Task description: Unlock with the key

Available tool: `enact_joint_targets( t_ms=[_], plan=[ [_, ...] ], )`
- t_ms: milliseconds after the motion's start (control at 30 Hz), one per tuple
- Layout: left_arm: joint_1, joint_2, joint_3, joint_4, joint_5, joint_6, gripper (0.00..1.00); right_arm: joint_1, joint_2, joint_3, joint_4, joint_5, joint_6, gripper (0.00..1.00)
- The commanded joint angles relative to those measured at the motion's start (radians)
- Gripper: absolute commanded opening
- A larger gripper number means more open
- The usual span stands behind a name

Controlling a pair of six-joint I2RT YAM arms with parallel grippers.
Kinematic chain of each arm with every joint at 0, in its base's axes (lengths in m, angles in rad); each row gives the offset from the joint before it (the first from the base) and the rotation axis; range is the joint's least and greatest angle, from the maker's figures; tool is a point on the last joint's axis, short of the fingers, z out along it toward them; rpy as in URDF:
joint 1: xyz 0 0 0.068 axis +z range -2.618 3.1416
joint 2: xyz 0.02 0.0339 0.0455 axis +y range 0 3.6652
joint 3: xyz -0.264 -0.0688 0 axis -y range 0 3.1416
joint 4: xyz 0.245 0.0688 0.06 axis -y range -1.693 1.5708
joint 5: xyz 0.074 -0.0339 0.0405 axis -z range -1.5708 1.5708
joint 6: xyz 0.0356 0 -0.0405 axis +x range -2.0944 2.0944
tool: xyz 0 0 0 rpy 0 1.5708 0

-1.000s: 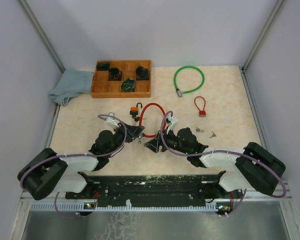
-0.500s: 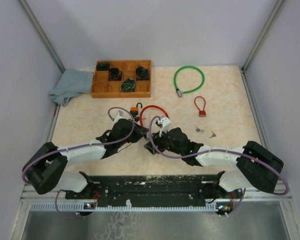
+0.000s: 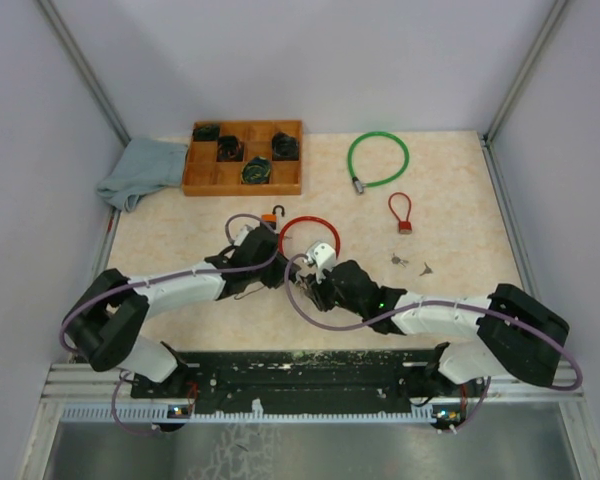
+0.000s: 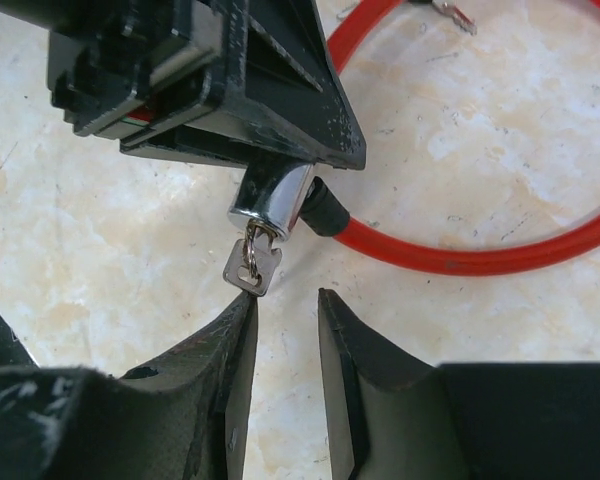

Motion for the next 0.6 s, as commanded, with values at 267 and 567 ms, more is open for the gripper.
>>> enact_joint_targets(
  t_ms=[267, 567],
  plan=[
    [-0.006, 0.002, 0.016, -0.102, 0.038, -0.036, 0.0, 0.027, -0.02, 0.059, 0.106, 0.001, -0.117, 0.35],
    [-0.006, -0.031, 0.005, -0.106, 0.032, -0.058, 0.0, 0.028, 0.004, 0.091, 0.099, -0.003, -0.117, 0.38]
  ],
)
